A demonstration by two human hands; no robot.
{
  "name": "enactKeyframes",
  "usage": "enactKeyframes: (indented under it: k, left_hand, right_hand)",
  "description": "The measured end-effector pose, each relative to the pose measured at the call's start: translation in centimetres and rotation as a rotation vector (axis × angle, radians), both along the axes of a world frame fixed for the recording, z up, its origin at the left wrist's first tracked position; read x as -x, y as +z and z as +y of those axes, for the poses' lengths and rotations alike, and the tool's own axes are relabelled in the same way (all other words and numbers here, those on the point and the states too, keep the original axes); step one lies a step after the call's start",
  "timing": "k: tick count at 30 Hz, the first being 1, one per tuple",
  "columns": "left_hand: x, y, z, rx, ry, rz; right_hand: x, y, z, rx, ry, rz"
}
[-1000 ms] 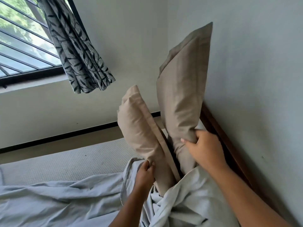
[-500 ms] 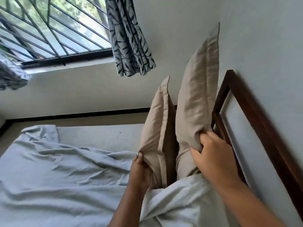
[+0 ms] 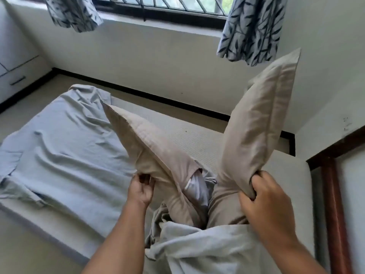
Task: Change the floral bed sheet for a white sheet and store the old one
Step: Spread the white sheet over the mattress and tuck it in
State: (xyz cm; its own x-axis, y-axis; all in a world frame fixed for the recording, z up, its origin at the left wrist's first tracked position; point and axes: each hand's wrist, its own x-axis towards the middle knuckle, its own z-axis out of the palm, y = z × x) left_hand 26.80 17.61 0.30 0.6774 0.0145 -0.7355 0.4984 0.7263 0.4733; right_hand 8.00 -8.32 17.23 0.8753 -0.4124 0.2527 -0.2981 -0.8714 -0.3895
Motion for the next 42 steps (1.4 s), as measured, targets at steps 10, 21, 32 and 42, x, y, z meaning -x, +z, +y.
enactKeyframes:
  k: [10, 21, 32, 42]
  left_hand:
    - [5.5, -7.0, 6.6, 0.162, -0.101, 0.203]
    - [3.9, -6.0, 9.8, -0.543, -0.366, 0.000]
    - [3.3, -4.2, 10.9, -0.109, -0.213, 0.072]
    - [0.8, -5.8, 12.4, -0.214, -0.259, 0.297]
  right_hand:
    - [-10.3, -2.4, 8.0, 0.024, 0.070, 0.118]
    - [-20.2, -2.2, 19.8, 0.124, 0.344, -0.186]
    - [-17.8, -15.9, 26.4, -0.042, 0.796, 0.754]
    - [-10.2, -16.4, 19.0, -0.012, 0.347, 0.437]
